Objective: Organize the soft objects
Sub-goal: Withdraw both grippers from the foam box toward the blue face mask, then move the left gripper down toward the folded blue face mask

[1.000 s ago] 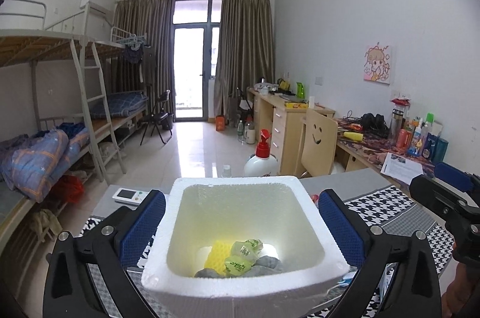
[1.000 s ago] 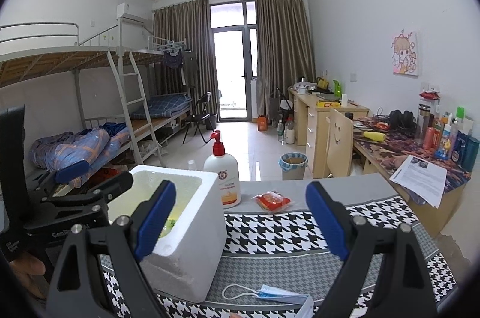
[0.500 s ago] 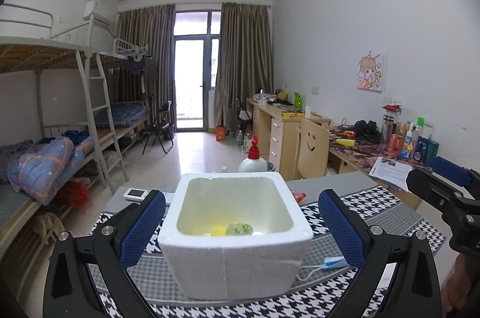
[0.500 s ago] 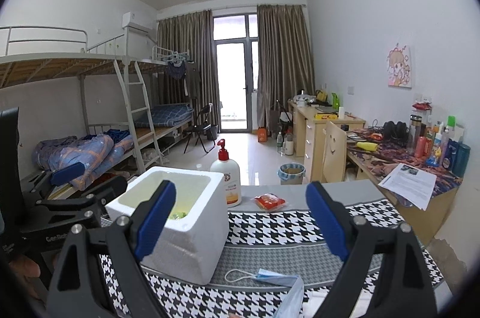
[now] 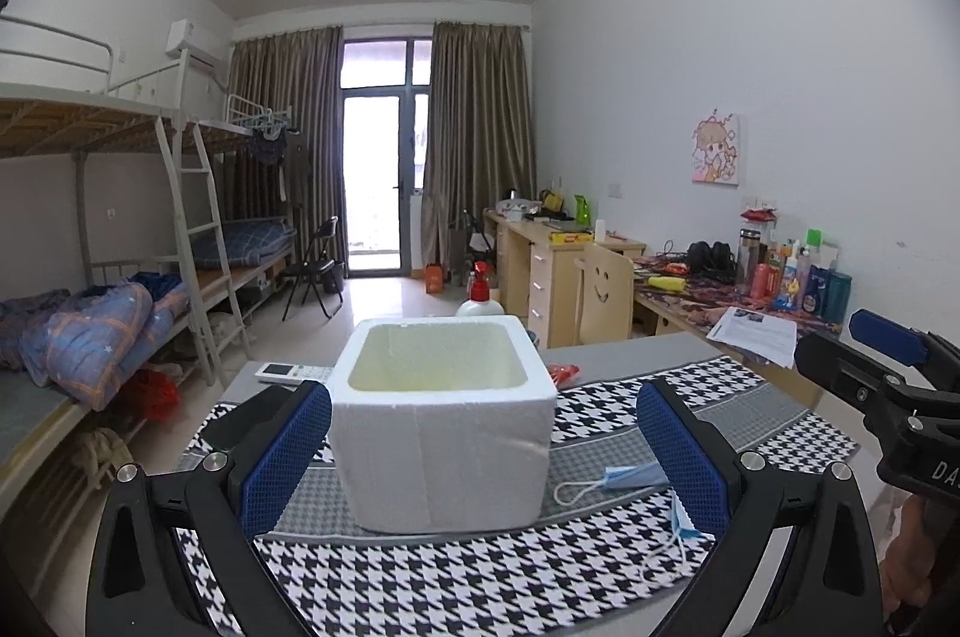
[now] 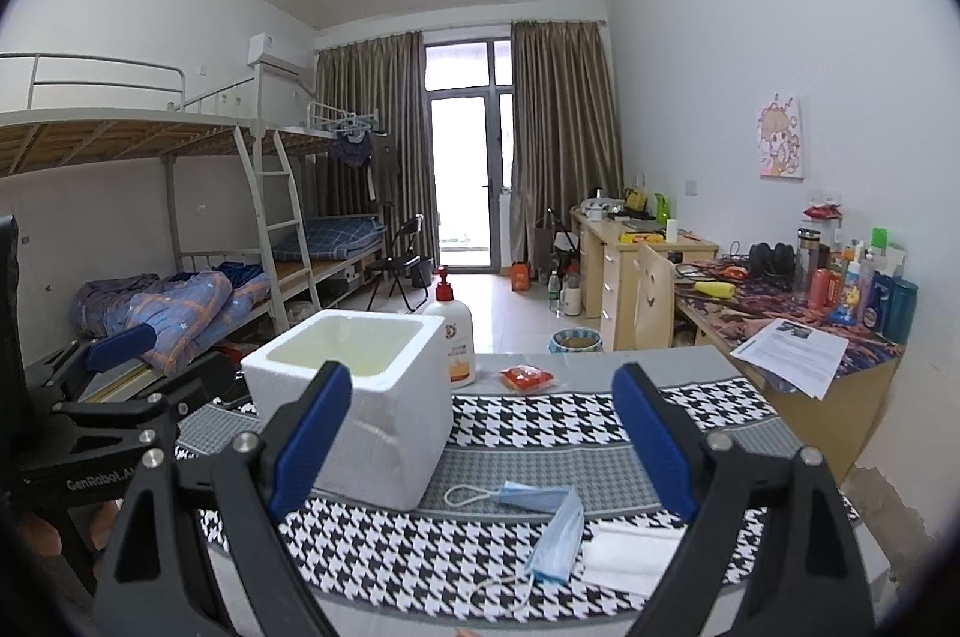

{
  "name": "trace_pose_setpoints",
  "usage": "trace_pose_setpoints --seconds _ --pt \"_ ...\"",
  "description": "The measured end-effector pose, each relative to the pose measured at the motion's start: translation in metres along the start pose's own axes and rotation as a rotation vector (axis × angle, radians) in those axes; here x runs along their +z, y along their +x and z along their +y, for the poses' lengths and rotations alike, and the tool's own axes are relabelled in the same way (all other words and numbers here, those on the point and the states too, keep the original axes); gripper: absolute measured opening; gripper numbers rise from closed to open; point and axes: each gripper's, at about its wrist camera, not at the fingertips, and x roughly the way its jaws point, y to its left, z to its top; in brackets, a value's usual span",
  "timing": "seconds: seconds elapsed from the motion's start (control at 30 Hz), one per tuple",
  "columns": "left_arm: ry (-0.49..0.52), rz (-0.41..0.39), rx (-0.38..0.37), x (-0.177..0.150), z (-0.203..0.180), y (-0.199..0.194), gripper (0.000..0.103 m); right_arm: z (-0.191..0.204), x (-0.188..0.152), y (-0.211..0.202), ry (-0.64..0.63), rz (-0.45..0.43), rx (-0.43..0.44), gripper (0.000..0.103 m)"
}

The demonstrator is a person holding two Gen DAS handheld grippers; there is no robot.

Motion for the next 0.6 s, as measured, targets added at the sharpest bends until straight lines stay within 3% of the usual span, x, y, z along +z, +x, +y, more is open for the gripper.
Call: trace_pose_setpoints --seconds 0.6 --pt "-0.004 -0.033 -0.031 -0.031 -0.019 -0.048 0.102 -0.012 -0.034 -0.041 0.002 -0.016 -0.017 0.092"
